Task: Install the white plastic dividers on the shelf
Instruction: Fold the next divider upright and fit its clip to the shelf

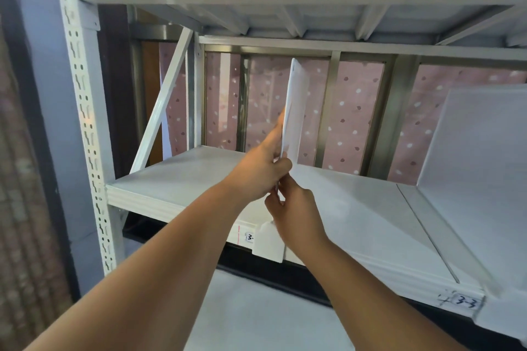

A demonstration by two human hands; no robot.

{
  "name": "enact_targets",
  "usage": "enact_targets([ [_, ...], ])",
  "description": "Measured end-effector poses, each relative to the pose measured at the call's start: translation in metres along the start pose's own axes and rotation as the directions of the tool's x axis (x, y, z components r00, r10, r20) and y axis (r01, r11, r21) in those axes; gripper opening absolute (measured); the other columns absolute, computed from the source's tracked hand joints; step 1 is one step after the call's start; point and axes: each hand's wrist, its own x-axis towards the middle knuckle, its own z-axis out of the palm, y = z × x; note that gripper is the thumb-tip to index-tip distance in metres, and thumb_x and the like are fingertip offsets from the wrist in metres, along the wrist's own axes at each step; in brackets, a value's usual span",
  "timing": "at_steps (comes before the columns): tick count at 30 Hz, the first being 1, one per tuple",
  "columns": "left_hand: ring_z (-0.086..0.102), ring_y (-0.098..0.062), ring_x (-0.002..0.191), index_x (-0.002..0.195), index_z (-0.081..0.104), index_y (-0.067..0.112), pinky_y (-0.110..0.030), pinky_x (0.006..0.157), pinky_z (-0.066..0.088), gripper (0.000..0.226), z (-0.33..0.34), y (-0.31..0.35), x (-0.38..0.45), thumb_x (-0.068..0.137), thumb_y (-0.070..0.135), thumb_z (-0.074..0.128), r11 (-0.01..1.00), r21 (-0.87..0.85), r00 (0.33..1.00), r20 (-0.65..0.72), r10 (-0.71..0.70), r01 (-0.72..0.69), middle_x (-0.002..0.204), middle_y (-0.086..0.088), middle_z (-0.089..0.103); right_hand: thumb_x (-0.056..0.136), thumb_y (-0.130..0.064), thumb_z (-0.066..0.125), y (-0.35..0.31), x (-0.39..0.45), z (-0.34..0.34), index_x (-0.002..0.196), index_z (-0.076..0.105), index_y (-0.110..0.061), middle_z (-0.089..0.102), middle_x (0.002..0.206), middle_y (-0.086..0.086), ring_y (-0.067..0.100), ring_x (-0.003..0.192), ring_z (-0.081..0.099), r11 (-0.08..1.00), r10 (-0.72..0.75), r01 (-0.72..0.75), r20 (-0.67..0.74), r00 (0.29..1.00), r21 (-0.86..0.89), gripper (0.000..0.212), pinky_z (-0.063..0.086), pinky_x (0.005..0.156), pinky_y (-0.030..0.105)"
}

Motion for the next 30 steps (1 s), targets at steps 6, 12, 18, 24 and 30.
enact_targets([
  [6,0.072,-0.035,0.092,0.152,0.005,0.070,-0.048,0.069,0.068,0.084,0.001,0.002,-0.001,0.106,0.020,0.053,0.997,0.055,0.998,0.017,-0.055,0.054,0.126,-0.006,0.066,0.096,-0.025,0.054,-0.001,-0.005,-0.001,0.129,0.052,-0.024,0.072,0.106,0.012,0.027,0.079,0.069,1.000,0.027,-0.027,-0.009,1.000,0.004,0.033,0.058,0.062,0.047],
  [12,0.073,-0.028,0.105,0.154,0.044,0.039,-0.043,0.087,0.065,0.056,0.013,-0.009,-0.007,0.102,0.025,0.060,0.989,0.071,0.987,-0.110,-0.121,0.129,0.124,-0.003,0.075,0.098,-0.031,0.056,-0.002,-0.015,-0.003,0.134,0.052,-0.023,0.073,0.105,0.001,0.021,0.093,0.070,0.997,0.068,-0.067,-0.034,0.997,0.030,0.037,0.057,0.072,0.032],
  [18,0.073,-0.005,0.083,0.155,0.039,0.046,-0.021,0.065,0.062,0.070,0.028,-0.023,-0.018,0.094,0.019,0.061,0.982,0.062,0.976,-0.133,-0.170,0.179,0.110,0.016,0.072,0.094,-0.031,0.063,0.002,-0.020,-0.005,0.119,0.064,-0.020,0.073,0.113,-0.005,0.015,0.108,0.066,0.992,0.108,-0.105,-0.036,0.993,0.074,0.027,0.055,0.089,0.035],
  [24,0.067,0.000,0.088,0.164,0.016,0.049,-0.012,0.064,0.049,0.089,0.034,-0.020,-0.022,0.093,0.032,0.067,0.974,0.050,0.968,-0.133,-0.213,0.221,0.114,0.015,0.067,0.090,-0.043,0.066,0.012,-0.024,-0.009,0.117,0.062,-0.032,0.071,0.112,-0.011,0.016,0.110,0.064,0.987,0.145,-0.143,-0.025,0.989,0.071,0.030,0.056,0.085,0.035],
  [30,0.039,-0.019,0.150,0.167,0.009,0.043,-0.027,0.107,0.035,0.096,0.037,-0.018,-0.060,0.095,0.046,0.072,0.966,0.064,0.935,-0.274,-0.226,0.252,0.170,0.007,0.030,0.080,-0.074,0.053,0.035,-0.028,-0.030,0.144,0.048,-0.027,0.056,0.142,-0.007,0.016,0.128,0.053,0.979,0.159,-0.150,0.058,0.986,-0.136,0.080,0.043,0.102,0.031],
])
